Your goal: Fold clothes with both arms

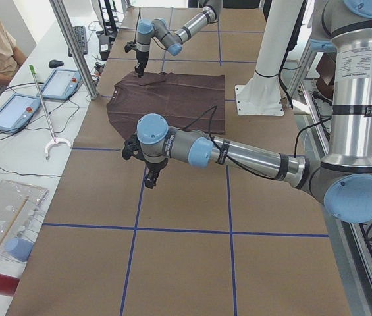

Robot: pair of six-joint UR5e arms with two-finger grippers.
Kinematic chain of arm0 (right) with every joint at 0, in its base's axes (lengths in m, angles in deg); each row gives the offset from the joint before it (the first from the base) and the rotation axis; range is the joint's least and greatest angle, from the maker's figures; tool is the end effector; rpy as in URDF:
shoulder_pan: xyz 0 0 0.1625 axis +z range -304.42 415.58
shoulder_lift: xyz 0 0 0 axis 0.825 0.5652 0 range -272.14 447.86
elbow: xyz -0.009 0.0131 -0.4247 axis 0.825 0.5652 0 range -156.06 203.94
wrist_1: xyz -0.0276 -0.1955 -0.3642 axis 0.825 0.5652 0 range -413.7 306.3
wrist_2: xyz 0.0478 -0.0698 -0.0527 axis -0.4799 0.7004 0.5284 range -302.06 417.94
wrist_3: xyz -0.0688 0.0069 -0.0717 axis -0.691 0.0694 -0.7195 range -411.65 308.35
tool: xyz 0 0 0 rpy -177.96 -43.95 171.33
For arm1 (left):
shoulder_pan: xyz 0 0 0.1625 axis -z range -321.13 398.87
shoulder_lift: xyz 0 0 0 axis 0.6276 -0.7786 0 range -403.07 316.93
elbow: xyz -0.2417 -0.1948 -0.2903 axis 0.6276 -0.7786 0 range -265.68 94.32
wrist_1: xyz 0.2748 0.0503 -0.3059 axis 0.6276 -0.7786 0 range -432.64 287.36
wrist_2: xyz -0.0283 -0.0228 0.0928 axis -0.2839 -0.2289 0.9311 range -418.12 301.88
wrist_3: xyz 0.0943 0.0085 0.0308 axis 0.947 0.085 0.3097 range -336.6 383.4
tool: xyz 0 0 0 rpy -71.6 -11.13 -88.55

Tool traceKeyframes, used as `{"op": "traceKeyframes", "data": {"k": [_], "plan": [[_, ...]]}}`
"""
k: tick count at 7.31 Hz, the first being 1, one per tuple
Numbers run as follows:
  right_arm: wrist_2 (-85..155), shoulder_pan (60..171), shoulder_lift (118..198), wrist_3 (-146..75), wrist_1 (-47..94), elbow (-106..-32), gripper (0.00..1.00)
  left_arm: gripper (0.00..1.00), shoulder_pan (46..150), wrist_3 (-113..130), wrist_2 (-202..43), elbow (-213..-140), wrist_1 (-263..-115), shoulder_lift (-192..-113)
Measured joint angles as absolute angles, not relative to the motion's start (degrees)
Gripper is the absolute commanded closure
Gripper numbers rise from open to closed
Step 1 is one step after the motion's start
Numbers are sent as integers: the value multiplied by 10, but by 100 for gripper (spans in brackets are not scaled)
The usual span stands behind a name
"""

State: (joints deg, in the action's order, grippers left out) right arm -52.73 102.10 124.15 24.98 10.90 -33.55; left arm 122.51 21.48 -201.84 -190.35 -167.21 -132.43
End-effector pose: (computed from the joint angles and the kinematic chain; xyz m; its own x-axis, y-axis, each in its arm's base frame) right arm -0.5100 -0.6803 0.2638 0.5762 0.2931 0.7630 -0.3794 0.9227 -0.0679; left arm 0.0015 -0.4918 0.5165 0.5627 0.2893 -0.7744 -0.0861 0.9522 0.2932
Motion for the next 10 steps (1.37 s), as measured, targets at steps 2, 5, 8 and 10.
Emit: {"op": "traceKeyframes", "data": {"k": [2, 5, 8, 10], "plan": [[-530, 1024, 1252, 252, 101, -362, 0, 2, 1176, 60, -2016, -1895, -1743, -1360], [-548, 1037, 1324, 253, 97, -460, 0, 10, 1057, -179, -1972, -1816, -1806, -1481], [-626, 1087, 1401, 245, 95, -542, 0, 10, 990, -331, -1880, -1724, -1825, -1587], [-653, 1100, 1450, 244, 93, -593, 0, 14, 962, -361, -1822, -1689, -1852, -1614]]}}
